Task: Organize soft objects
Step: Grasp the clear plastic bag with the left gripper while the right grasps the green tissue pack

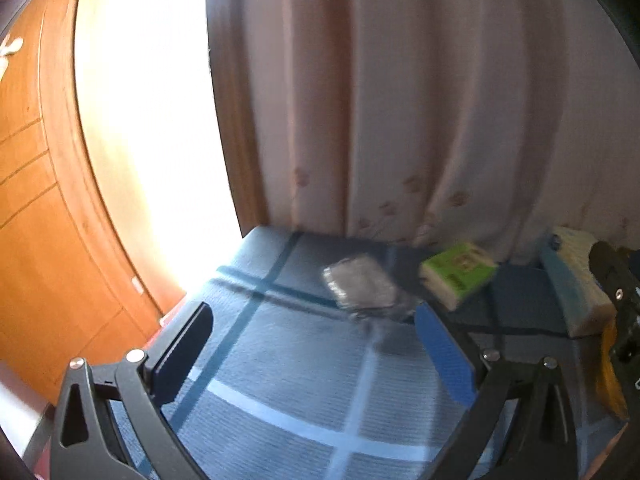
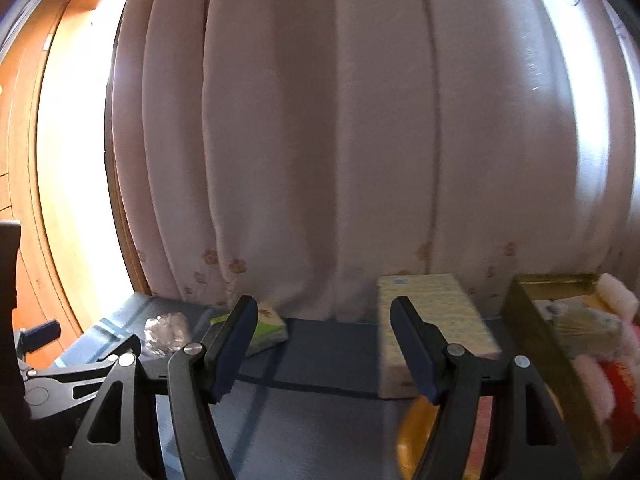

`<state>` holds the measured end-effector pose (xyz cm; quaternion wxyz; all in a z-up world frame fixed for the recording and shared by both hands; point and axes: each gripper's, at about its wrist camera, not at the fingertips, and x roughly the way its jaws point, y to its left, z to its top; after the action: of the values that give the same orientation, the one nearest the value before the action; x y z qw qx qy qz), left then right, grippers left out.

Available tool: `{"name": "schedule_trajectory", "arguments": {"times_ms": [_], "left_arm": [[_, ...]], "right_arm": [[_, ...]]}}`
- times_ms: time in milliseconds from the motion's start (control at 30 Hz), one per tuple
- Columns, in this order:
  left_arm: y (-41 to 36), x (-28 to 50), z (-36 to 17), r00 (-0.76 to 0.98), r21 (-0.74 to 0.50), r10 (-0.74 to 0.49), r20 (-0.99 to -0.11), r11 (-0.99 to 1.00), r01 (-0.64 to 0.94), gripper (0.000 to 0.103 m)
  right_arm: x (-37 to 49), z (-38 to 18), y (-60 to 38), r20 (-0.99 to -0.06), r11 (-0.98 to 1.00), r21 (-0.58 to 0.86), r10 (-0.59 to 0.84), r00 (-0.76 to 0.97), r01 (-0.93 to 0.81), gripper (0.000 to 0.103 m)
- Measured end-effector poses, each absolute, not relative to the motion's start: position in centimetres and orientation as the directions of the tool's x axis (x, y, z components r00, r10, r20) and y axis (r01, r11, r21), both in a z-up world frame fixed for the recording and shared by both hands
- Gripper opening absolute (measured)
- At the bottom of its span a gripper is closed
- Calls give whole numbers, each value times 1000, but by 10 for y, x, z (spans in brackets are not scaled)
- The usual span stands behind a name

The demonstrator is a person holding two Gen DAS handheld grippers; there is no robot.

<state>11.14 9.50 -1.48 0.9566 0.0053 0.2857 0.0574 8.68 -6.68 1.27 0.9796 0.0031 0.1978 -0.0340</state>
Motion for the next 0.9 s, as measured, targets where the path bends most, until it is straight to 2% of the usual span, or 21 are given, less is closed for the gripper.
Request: {"name": "schedule_trajectory", "arguments": {"times_ms": [267,467,567,733,833,867,900], "left_arm": [[115,152,-28,754,17,135,-642,987,-162,97],[106,186,-36,718,-32,79,-691,990,-140,97],[98,205,-42,689,-55,50,-723,990,-130,93],[94,228,-57,606,-59,28,-795,991,-123,70],[94,227,-52,613,-41,44,-789,991,-124,57],[95,226,-51,615,-41,45,-788,991,-125,46],[95,225,-50,620,-56,28,-784,992,-116,44]], "right_arm": [[119,3,-58,-462,998,50,-19,887,47,72],[124,-2,-68,-491,992,113,8,871,55,72],[125,-2,-70,-496,991,128,20,868,51,72],[133,-5,-70,-526,989,140,36,850,44,72],[140,-9,-71,-554,986,159,54,831,42,72],[143,-11,-71,-565,985,166,61,823,41,72],[145,-11,-70,-571,985,170,66,819,39,72]]}}
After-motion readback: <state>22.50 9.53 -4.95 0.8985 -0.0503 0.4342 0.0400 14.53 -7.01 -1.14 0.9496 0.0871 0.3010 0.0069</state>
